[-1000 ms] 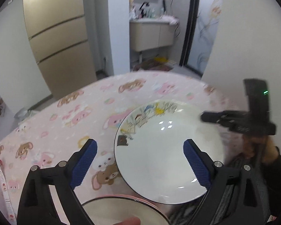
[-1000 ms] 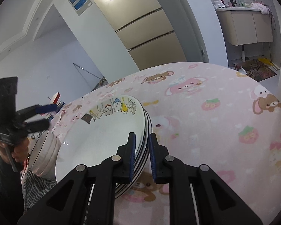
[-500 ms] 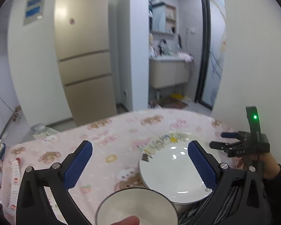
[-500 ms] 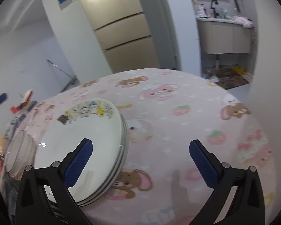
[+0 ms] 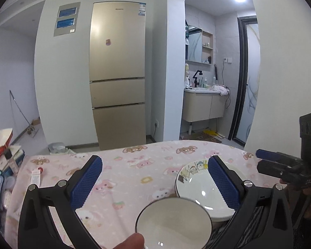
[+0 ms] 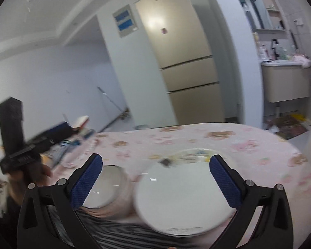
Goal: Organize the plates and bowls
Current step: 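Move both tools to the rim of the pink-and-white bowl stack, then close the left tool on the bowl rim while the right tool grips it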
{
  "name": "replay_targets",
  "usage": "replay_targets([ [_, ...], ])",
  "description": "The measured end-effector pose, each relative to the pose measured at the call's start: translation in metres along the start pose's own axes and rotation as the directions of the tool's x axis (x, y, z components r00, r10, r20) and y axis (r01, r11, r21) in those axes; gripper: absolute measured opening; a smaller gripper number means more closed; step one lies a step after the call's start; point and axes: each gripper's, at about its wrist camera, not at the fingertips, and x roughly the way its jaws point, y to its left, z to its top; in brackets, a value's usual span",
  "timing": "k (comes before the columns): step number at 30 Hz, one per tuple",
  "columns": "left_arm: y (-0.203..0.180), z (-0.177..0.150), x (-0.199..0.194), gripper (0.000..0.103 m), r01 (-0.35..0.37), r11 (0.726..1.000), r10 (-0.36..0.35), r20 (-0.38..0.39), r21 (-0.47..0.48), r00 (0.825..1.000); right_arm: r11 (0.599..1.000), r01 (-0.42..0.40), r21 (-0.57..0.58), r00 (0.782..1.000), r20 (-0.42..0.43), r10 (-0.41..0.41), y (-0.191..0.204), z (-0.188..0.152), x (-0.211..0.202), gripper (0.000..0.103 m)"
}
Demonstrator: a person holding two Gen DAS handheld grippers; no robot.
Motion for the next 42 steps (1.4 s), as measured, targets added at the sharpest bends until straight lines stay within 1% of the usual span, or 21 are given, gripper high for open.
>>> replay_targets([
  [5, 0.018, -0.016, -0.009, 0.103, 0.026, 0.999, -0.027, -0.035, -0.033, 0.999, 0.998, -0.051, -0.035, 0.995, -0.088, 0.048, 0.027, -0.013, 0.026, 0.103],
  [8, 0.034, -0.030, -0.011, 0.103, 0.012, 0.996, -0.015, -0.032, -0.092, 0.999, 0.984, -0.169, 0.063, 0.976, -0.131, 0.176, 0.023, -0.029, 0.043, 0.103],
  [9, 0.040, -0.039, -0.008, 0.103, 0.011, 0.993, -0.017, -0.043, -0.118, 0.999, 0.978, -0.190, 0.089, 0.970, -0.139, 0.201, 0.022, -0.036, 0.049, 0.103],
  [11, 0.049, -0.056, 0.000, 0.103, 0.031, 0.986, -0.046, -0.086, -0.164, 0.995, 0.980, -0.178, 0.088, 0.967, -0.168, 0.191, 0.021, -0.048, 0.059, 0.103],
  [13, 0.053, -0.070, 0.013, 0.103, 0.068, 0.978, -0.105, -0.180, -0.198, 0.978, 0.980, -0.175, 0.094, 0.956, -0.220, 0.192, 0.021, -0.055, 0.067, 0.103],
  [16, 0.057, -0.077, 0.022, 0.103, 0.089, 0.964, -0.148, -0.230, -0.250, 0.962, 0.974, -0.204, 0.102, 0.949, -0.224, 0.222, 0.022, -0.059, 0.068, 0.103],
  [18, 0.061, -0.081, 0.028, 0.103, 0.117, 0.944, -0.198, -0.248, -0.307, 0.948, 0.967, -0.225, 0.118, 0.942, -0.228, 0.247, 0.023, -0.061, 0.070, 0.103],
  [20, 0.068, -0.088, 0.034, 0.103, 0.146, 0.915, -0.256, -0.263, -0.376, 0.930, 0.961, -0.242, 0.134, 0.927, -0.261, 0.270, 0.026, -0.065, 0.077, 0.103],
  [22, 0.074, -0.096, 0.042, 0.103, 0.167, 0.875, -0.321, -0.288, -0.455, 0.902, 0.952, -0.260, 0.162, 0.908, -0.293, 0.299, 0.027, -0.069, 0.082, 0.103],
  [23, 0.078, -0.102, 0.047, 0.103, 0.177, 0.848, -0.359, -0.296, -0.500, 0.885, 0.951, -0.265, 0.161, 0.906, -0.297, 0.302, 0.029, -0.070, 0.083, 0.103],
  [25, 0.083, -0.108, 0.054, 0.103, 0.178, 0.821, -0.393, -0.312, -0.542, 0.865, 0.953, -0.262, 0.151, 0.907, -0.298, 0.296, 0.033, -0.070, 0.081, 0.103],
  [27, 0.081, -0.113, 0.059, 0.103, 0.171, 0.817, -0.406, -0.337, -0.551, 0.850, 0.947, -0.279, 0.158, 0.898, -0.306, 0.315, 0.038, -0.071, 0.078, 0.103],
  [29, 0.078, -0.114, 0.061, 0.103, 0.174, 0.820, -0.411, -0.348, -0.545, 0.843, 0.944, -0.288, 0.162, 0.887, -0.325, 0.327, 0.045, -0.072, 0.073, 0.103],
  [31, 0.076, -0.117, 0.063, 0.103, 0.176, 0.816, -0.423, -0.361, -0.551, 0.831, 0.944, -0.273, 0.187, 0.872, -0.366, 0.325, 0.050, -0.077, 0.074, 0.103],
  [33, 0.076, -0.123, 0.067, 0.101, 0.167, 0.800, -0.442, -0.377, -0.577, 0.814, 0.943, -0.227, 0.244, 0.848, -0.427, 0.315, 0.051, -0.086, 0.083, 0.103],
  [34, 0.077, -0.127, 0.070, 0.098, 0.164, 0.788, -0.457, -0.386, -0.593, 0.801, 0.940, -0.202, 0.276, 0.849, -0.429, 0.309, 0.050, -0.088, 0.085, 0.103],
  [35, 0.078, -0.129, 0.072, 0.094, 0.162, 0.781, -0.466, -0.391, -0.603, 0.793, 0.936, -0.183, 0.300, 0.859, -0.414, 0.301, 0.048, -0.088, 0.085, 0.103],
  [36, 0.080, -0.132, 0.074, 0.094, 0.155, 0.772, -0.473, -0.395, -0.616, 0.787, 0.929, -0.169, 0.330, 0.867, -0.399, 0.299, 0.044, -0.085, 0.086, 0.103],
  [39, 0.087, -0.136, 0.076, 0.094, 0.132, 0.747, -0.478, -0.387, -0.652, 0.788, 0.886, -0.115, 0.449, 0.892, -0.346, 0.291, 0.031, -0.081, 0.088, 0.103],
  [40, 0.088, -0.137, 0.075, 0.094, 0.128, 0.740, -0.479, -0.384, -0.661, 0.789, 0.881, -0.096, 0.463, 0.898, -0.341, 0.277, 0.030, -0.081, 0.090, 0.103],
  [42, 0.089, -0.138, 0.076, 0.093, 0.122, 0.736, -0.480, -0.386, -0.666, 0.788, 0.893, -0.056, 0.446, 0.905, -0.355, 0.234, 0.034, -0.082, 0.095, 0.103],
])
